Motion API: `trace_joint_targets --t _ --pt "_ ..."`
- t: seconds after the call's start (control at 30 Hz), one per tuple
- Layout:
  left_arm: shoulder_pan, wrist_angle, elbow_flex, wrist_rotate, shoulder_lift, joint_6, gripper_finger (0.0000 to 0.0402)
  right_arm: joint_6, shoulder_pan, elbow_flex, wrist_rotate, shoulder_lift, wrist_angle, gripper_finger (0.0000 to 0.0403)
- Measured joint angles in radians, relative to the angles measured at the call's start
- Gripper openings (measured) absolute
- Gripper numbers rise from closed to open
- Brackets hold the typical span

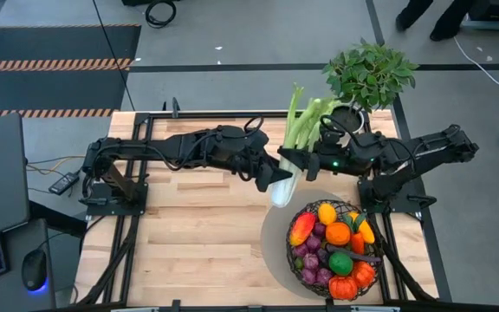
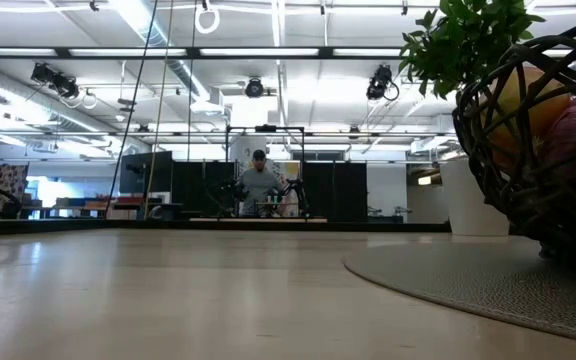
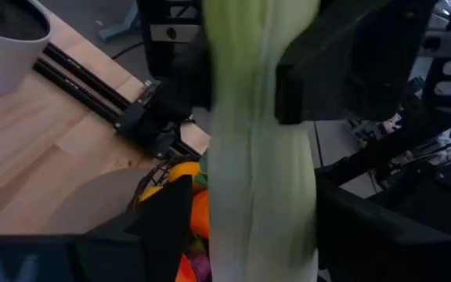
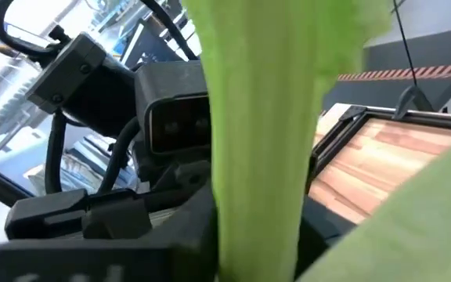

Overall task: Build produce basket
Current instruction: Put the green celery into the black basket

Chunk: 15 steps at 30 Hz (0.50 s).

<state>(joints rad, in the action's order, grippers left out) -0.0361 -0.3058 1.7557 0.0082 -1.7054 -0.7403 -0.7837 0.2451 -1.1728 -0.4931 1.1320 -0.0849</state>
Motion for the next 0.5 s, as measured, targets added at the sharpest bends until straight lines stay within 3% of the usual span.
trace_joint_targets --t 0.17,0.5 --pt "0.0 0.001 0.0 0.004 0.0 0.015 0.0258 0.027 0.0 0.0 0.019 0.0 0.002 0.0052" --pt "0.003 0.021 -0.001 0.209 0.0 0.018 0.0248 0.023 -0.003 0.0 0.029 -0.012 -0.074 0.0064"
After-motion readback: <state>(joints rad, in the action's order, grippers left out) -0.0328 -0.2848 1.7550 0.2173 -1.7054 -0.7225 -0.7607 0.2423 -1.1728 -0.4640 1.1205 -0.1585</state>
